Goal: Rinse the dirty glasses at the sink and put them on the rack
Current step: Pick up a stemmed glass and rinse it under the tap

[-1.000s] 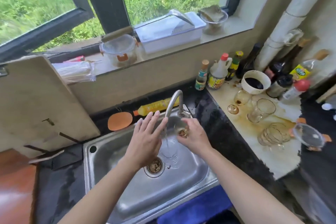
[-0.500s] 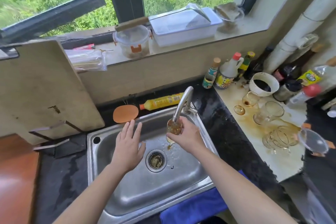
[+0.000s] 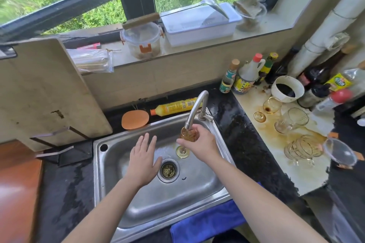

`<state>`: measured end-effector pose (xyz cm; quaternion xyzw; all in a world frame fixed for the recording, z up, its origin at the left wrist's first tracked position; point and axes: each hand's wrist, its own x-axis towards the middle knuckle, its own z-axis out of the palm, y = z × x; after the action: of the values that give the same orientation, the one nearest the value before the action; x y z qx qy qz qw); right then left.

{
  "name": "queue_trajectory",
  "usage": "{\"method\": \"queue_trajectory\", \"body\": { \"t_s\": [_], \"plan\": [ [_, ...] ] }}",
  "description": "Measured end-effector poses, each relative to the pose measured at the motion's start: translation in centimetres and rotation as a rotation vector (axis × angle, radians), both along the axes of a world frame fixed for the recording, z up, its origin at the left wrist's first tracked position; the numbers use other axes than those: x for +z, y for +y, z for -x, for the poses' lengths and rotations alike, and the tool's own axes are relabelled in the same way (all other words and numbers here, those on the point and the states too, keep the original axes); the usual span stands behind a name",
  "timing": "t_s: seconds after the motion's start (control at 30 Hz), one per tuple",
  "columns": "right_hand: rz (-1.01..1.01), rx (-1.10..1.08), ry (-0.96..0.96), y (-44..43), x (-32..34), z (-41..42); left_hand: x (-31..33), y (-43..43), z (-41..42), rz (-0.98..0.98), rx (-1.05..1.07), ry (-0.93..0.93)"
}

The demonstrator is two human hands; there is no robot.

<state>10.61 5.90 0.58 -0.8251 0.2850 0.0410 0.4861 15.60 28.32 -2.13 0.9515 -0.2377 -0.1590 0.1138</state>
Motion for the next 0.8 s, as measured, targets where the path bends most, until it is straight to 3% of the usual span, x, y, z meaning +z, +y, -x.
{"method": "queue_trajectory", "body": {
  "t_s": [0.17, 0.3, 0.53, 0.8],
  "plan": [
    [-0.204, -0.121, 0.02, 0.0, -0.9, -0.2, 0.2, -0.6, 0.1, 0.051, 0.038, 0.09],
    [-0.311, -0.14, -0.013, 0.6, -0.9, 0.0, 0.3, -1.1, 0.2, 0.089, 0.02, 0.122],
    [-0.672, -0.113, 0.016, 0.6, -0.9, 0.4, -0.4, -1.2, -0.2, 0.127, 0.028, 0.185],
    [-0.549, 0.1, 0.025, 0.0, -0.7, 0.3, 0.3, -1.5, -0.3, 0.19, 0.141, 0.27]
  ]
}}
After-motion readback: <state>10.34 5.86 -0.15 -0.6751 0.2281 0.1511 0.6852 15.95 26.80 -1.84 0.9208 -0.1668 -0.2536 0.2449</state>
